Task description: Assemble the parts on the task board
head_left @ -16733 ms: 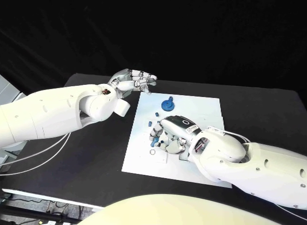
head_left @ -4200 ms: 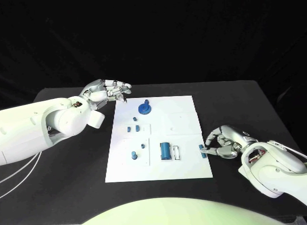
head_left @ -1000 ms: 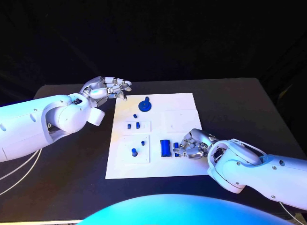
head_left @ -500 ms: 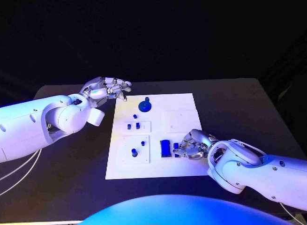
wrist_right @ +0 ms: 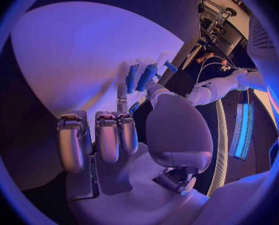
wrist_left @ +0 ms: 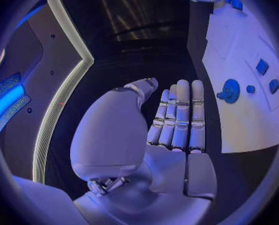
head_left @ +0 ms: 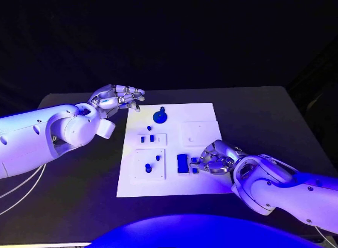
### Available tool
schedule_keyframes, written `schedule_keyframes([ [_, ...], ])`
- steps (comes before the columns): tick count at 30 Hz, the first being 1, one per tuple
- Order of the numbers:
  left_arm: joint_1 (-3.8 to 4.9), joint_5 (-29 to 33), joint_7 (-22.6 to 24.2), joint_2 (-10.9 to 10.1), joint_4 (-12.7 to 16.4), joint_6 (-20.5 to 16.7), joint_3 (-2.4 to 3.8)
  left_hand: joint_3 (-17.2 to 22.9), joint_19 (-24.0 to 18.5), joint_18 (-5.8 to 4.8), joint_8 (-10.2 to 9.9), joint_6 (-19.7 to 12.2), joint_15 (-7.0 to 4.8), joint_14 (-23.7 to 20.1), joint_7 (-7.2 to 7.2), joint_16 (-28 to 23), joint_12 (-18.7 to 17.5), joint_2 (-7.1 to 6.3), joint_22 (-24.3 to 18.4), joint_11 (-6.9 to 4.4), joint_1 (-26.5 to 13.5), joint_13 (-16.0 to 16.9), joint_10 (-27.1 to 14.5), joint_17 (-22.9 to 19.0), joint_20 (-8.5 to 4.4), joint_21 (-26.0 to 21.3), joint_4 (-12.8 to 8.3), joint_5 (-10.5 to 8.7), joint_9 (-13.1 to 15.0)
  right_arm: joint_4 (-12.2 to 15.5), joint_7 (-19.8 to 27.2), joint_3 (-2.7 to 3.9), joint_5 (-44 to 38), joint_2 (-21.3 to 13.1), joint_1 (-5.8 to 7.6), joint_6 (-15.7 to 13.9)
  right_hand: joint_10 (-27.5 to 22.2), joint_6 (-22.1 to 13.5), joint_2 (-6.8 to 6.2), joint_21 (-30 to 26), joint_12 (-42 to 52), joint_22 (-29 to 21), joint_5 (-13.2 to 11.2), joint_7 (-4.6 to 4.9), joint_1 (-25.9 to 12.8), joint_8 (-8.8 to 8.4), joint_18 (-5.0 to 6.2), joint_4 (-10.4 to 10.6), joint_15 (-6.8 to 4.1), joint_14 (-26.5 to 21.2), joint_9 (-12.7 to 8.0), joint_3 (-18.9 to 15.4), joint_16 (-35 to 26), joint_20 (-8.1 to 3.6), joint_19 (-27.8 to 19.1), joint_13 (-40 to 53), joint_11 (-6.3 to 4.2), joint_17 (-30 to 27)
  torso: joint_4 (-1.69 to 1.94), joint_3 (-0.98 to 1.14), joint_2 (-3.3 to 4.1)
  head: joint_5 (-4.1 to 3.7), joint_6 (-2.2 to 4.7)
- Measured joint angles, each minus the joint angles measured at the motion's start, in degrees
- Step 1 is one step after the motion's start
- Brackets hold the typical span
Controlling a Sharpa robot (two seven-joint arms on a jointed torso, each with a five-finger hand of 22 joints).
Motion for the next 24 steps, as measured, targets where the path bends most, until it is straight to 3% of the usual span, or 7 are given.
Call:
schedule_keyframes([
  [5, 0.0, 0.0, -0.02, -0.03, -0.01, 0.0, 0.0, 0.0, 0.0, 0.0, 0.0, 0.0, 0.0, 0.0, 0.0, 0.0, 0.0, 0.0, 0.0, 0.0, 0.0, 0.0, 0.0, 0.0, 0.0, 0.0, 0.0, 0.0, 0.0, -0.82, 4.32, 0.01, -0.98, -0.81, 0.02, -1.91, -0.01, -2.78, 1.01, 0.0, -0.68, -0.01, 0.0, 1.53, 8.67, -2.62, 0.0, -1.46, 0.94, 0.1, -0.94, -2.15, 0.0, 0.73, -0.1, 0.0, 1.44, 0.0, -0.03, 0.0, -0.01, 0.03, 0.0],
  [11, 0.0, 0.0, -0.05, -0.05, -0.01, 0.0, -0.01, 0.0, 0.0, 0.0, 0.0, 0.0, 0.0, 0.0, 0.0, 0.0, 0.0, 0.0, 0.0, 0.0, 0.0, 0.0, 0.0, 0.0, 0.0, 0.0, 0.0, 0.0, 0.0, -1.95, 7.82, -0.01, -2.33, -0.91, 0.0, -3.08, -0.01, -3.17, 1.75, 0.0, -0.68, -0.01, 0.0, 1.92, 14.22, -4.3, 0.0, -3.3, 1.35, 0.11, -1.81, -0.44, 0.0, 1.09, 0.0, -0.01, 1.84, 0.04, -0.05, 0.0, -0.01, 0.05, -0.07],
  [13, 0.0, 0.0, -0.06, -0.05, -0.01, 0.0, -0.01, 0.0, 0.0, 0.0, 0.0, 0.0, 0.0, 0.0, 0.0, 0.0, 0.0, 0.0, 0.01, 0.0, 0.0, 0.0, 0.0, 0.0, 0.0, 0.0, 0.0, 0.0, 0.0, -2.31, 8.85, -0.02, -2.76, -0.73, -0.05, -3.32, -0.01, -3.17, 2.32, 0.0, -0.68, -0.01, 0.0, 1.93, 15.87, -5.02, 0.0, -4.06, 1.47, -0.01, -2.26, 0.86, 0.0, 1.45, 0.0, -0.01, 1.84, 0.04, -0.05, 0.02, -0.01, 0.07, -0.09],
  [16, 0.0, 0.0, -0.07, -0.04, -0.02, 0.01, -0.01, 0.0, 0.0, 0.0, 0.0, 0.0, 0.0, 0.0, 0.0, 0.0, 0.0, 0.0, 0.0, 0.0, 0.0, 0.0, 0.0, 0.0, 0.0, 0.0, 0.0, 0.0, 0.0, -2.66, 10.03, -0.03, -3.26, -0.27, -0.13, -3.46, 0.0, -3.19, 3.99, 0.0, -0.68, -0.01, 0.0, 2.58, 19.64, -6.97, 0.01, -6.3, 1.69, 0.01, -3.82, 6.46, 0.0, 1.45, 0.0, -0.01, 2.48, 0.04, -0.04, 0.04, 0.01, 0.11, -0.16],
  [20, 0.0, 0.0, -0.08, -0.05, -0.02, 0.02, -0.01, 0.0, 0.0, 0.0, 0.0, 0.0, 0.0, 0.0, 0.0, 0.0, 0.0, 0.0, 0.01, 0.0, 0.0, 0.0, 0.0, 0.0, 0.0, 0.0, 0.0, 0.0, 0.0, -2.92, 11.14, -0.04, -3.72, 0.22, -0.21, -3.46, -0.08, -2.46, 3.5, 0.0, -0.68, -0.01, 0.0, 3.31, 19.15, -8.74, 0.01, -8.53, 2.06, 0.0, -5.54, 12.14, 0.0, 1.87, 0.0, -0.01, 2.6, 0.04, 0.03, 0.07, 0.05, 0.12, -0.27],
  [24, 0.0, 0.0, -0.09, -0.1, -0.01, 0.02, -0.01, 0.0, 0.0, 0.0, 0.0, 0.0, 0.0, 0.0, 0.0, 0.0, 0.0, 0.0, 0.01, 0.0, 0.0, 0.0, 0.0, 0.0, 0.0, 0.0, 0.0, 0.0, 0.0, -3.09, 11.84, -0.04, -4.01, 0.49, -0.24, -3.31, -0.01, -1.94, 3.06, 0.0, -0.68, -0.01, 0.0, 3.24, 18.71, -9.07, 0.0, -9.92, 2.06, 0.0, -6.15, 14.59, 0.0, 1.86, 0.0, -0.01, 2.66, 0.04, 0.04, 0.05, 0.07, 0.18, -0.35],
])
